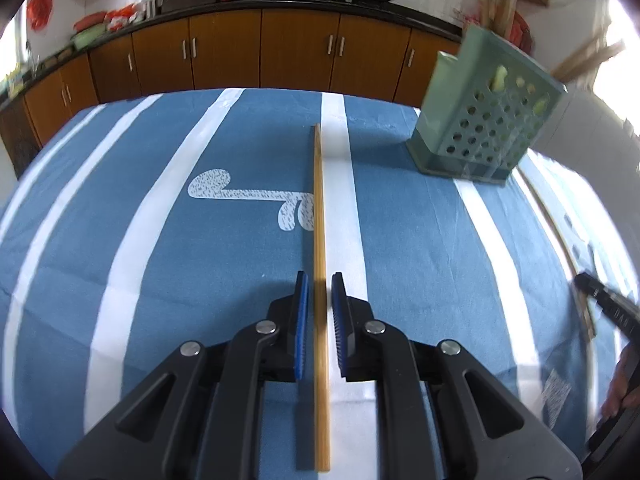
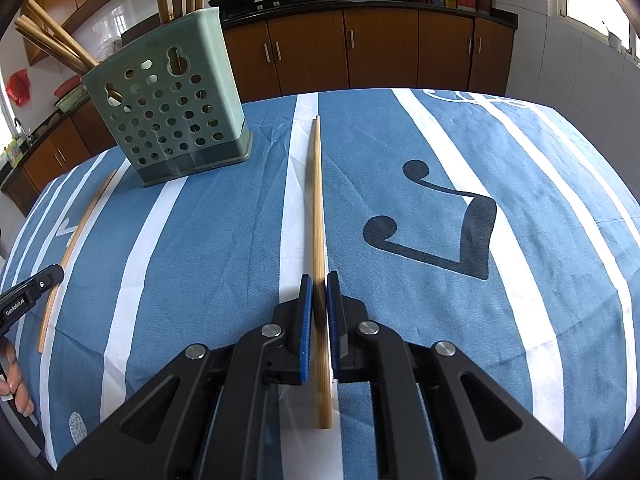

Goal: Organize utensils
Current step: 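Lift both chopsticks upright and carry them above the green holder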

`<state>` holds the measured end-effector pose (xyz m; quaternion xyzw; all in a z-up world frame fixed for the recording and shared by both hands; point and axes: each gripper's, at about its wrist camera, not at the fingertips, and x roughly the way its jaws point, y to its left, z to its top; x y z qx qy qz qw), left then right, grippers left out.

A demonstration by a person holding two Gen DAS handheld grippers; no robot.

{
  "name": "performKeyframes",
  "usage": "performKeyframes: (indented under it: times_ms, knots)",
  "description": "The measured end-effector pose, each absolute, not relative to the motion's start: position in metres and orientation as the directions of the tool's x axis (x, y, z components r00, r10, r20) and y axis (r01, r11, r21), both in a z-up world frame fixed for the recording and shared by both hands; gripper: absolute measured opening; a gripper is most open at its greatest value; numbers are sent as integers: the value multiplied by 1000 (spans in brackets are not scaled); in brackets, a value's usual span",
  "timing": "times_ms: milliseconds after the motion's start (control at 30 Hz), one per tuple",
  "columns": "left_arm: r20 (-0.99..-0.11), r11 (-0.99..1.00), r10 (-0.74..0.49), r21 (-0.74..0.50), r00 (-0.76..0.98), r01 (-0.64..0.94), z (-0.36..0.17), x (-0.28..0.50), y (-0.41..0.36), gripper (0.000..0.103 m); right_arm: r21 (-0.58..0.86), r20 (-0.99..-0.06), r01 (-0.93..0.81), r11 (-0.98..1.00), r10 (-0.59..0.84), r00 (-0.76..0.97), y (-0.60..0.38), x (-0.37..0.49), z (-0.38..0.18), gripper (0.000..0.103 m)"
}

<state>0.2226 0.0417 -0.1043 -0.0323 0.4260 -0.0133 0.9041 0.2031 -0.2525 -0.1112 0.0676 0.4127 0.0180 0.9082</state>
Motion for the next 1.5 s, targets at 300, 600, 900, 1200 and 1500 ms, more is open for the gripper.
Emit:
performKeyframes:
  times_ms: [300, 600, 900, 1200, 1500]
  knots:
    - [-773, 1000, -29, -30, 633, 9, -105, 201, 37, 9, 133, -748, 2, 991, 99, 656, -252, 194, -111, 8]
    - [-768, 996, -72, -83, 636, 12, -88, 193, 45, 8, 160, -683, 10, 987, 103, 723, -268, 177, -80, 7]
    - [-655, 992, -98, -128, 750, 18, -31, 180, 51, 7, 176, -582, 21, 984, 86, 808, -282, 167, -36, 7]
    - [-551, 985, -111, -174, 827, 17, 13, 171, 56, 7, 206, -508, 5, 979, 102, 856, -286, 162, -10, 7]
    - [-495, 982, -133, -184, 859, 46, 43, 168, 50, 7, 236, -454, -21, 972, 129, 881, -287, 158, 11, 7]
